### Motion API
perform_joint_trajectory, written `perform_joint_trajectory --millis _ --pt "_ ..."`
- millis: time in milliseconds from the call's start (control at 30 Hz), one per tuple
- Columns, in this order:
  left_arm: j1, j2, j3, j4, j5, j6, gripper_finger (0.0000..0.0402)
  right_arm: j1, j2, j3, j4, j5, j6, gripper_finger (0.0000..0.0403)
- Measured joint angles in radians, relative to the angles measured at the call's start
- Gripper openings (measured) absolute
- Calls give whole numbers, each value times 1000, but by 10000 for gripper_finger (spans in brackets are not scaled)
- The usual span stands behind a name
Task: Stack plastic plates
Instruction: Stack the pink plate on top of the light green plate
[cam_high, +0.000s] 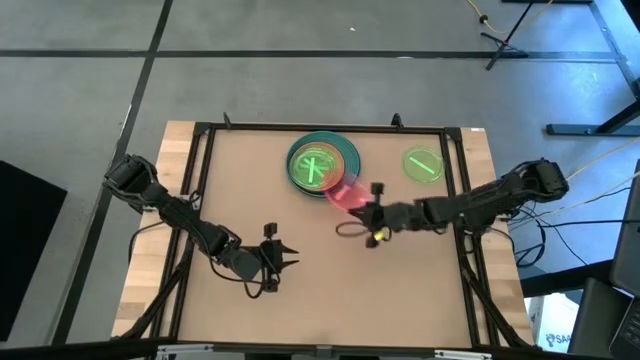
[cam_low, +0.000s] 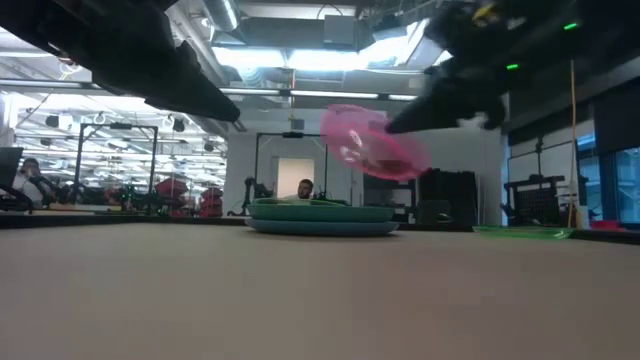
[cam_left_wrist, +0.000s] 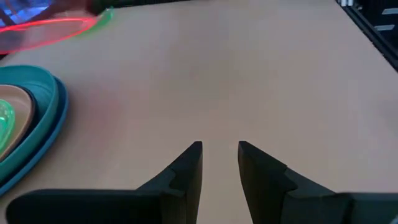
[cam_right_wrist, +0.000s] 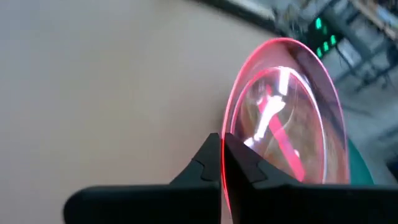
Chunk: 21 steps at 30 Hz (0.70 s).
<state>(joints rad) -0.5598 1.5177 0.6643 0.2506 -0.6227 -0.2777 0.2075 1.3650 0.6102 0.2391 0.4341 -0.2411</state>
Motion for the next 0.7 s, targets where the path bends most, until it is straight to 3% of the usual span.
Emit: perform_joint_trajectory --millis 167,300,467,700 --pt "3 0 0 9 -23 0 96 -173 115 1 284 -235 -85 1" --pt "3 0 0 16 -24 0 96 -286 235 40 425 -350 -100 1" --pt "3 0 0 18 -24 1 96 -368 370 151 414 -399 -75 1" --pt "4 0 0 27 -18 11 96 -394 478 265 339 -401 -25 6"
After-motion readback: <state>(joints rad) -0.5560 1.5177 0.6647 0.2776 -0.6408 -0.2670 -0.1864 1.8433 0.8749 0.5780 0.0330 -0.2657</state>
